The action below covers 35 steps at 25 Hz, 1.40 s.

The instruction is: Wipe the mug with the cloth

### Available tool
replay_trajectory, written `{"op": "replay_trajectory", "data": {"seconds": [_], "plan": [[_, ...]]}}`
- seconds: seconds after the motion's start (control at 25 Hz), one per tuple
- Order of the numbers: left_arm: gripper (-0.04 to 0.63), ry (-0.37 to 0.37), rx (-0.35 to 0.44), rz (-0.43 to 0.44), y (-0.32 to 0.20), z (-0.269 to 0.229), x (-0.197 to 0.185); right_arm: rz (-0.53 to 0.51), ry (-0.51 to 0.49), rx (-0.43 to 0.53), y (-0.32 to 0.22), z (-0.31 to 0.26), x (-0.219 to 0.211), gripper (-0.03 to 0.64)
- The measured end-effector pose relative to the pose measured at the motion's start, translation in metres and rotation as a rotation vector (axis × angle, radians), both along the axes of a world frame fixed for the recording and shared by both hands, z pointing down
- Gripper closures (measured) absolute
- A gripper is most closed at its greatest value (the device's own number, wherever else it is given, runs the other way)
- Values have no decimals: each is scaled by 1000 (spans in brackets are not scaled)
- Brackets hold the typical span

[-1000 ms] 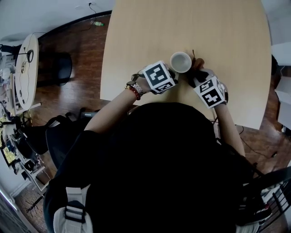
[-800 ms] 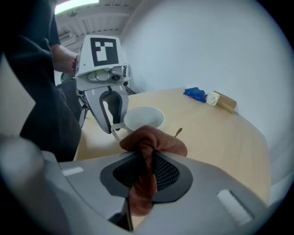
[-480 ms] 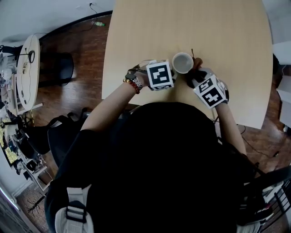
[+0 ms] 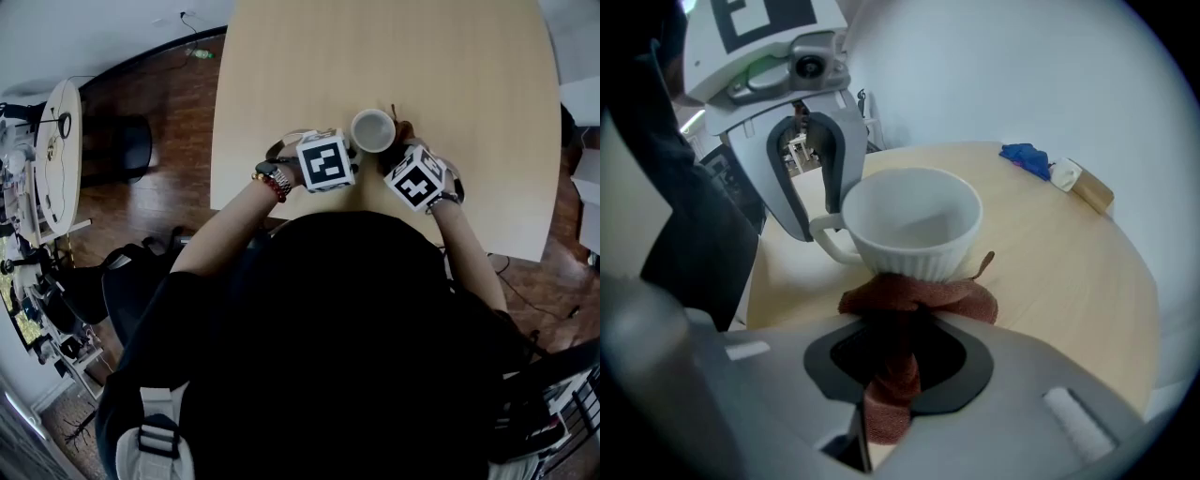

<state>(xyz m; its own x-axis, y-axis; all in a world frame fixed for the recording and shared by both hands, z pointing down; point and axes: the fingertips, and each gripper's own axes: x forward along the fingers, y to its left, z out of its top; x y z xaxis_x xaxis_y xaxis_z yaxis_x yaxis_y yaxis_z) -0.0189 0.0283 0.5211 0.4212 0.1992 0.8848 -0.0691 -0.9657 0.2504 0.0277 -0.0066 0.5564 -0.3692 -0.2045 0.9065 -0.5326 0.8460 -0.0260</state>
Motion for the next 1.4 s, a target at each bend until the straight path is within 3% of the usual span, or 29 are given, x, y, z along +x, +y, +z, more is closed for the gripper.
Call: {"op": "replay_trajectory", "data": {"seconds": [0.24, 0.4, 0.6, 0.8, 1.04, 1.4], "plan": [[493, 50, -21, -285, -5, -4, -2, 29, -20, -2, 0, -2, 4, 551], [424, 98, -87, -475, -5, -10, 0, 62, -62, 16, -3, -17, 11, 551], [413, 105, -3, -592, -19, -6, -8, 108, -205, 44, -20, -47, 22, 551], [495, 98, 30, -537, -14, -3, -1, 174, -272, 40, -39, -56, 32, 551], [506, 36, 78, -482, -13, 0, -20, 143, -289, -12, -44, -49, 18, 551], [512, 8, 133, -230, -20, -2, -42, 25, -132, -34, -28, -13, 2, 552]]}}
